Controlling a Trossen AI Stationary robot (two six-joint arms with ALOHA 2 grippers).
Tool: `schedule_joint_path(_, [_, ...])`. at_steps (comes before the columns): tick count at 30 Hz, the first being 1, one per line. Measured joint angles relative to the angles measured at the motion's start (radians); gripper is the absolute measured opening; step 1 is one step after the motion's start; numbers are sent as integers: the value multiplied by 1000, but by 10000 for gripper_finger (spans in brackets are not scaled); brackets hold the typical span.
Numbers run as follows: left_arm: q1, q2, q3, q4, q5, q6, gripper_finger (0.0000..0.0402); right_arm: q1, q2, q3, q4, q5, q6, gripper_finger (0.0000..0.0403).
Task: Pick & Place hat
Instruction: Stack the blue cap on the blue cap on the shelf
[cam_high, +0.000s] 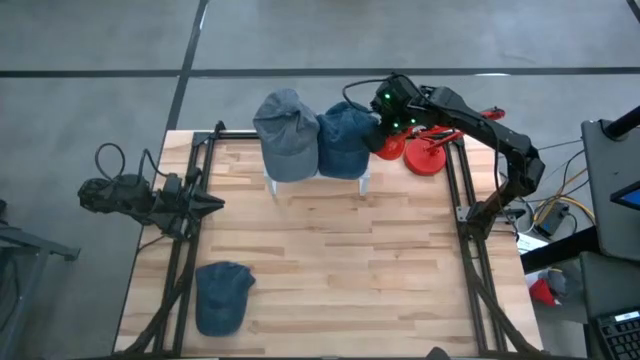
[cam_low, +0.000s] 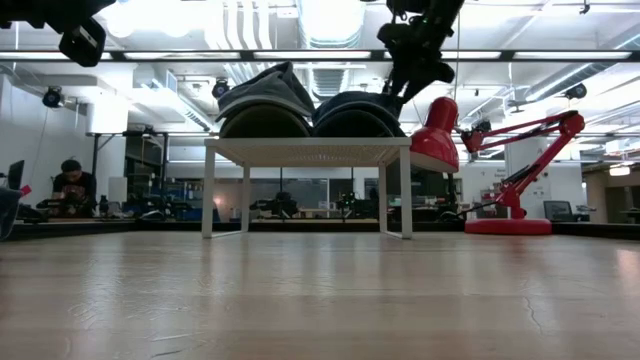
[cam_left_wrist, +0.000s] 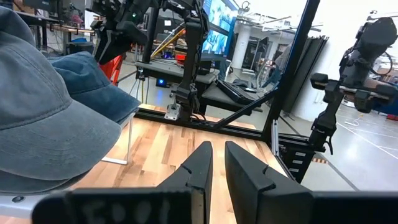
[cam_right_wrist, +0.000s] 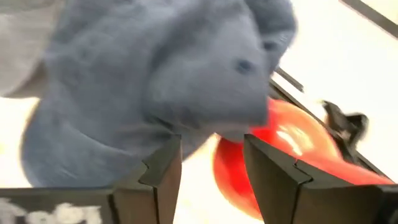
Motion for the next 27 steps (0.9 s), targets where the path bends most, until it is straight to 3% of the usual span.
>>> schedule_joint_path(8, [0,0,0,0,0,-41,45,-15,-13,86,-193,33,-43,165])
schedule_joint_path(15, [0,12,0,0,2,-134,45,-2,-96,63,-207,22,-192,148])
schedule_joint_path(22, [0,119,0,0,92,-238,45,8,-295,-98,3,10,-202,133])
schedule_joint_path(27, [0,246,13,-36,249,-406,45,30,-470,-290,181,-54,-152,126])
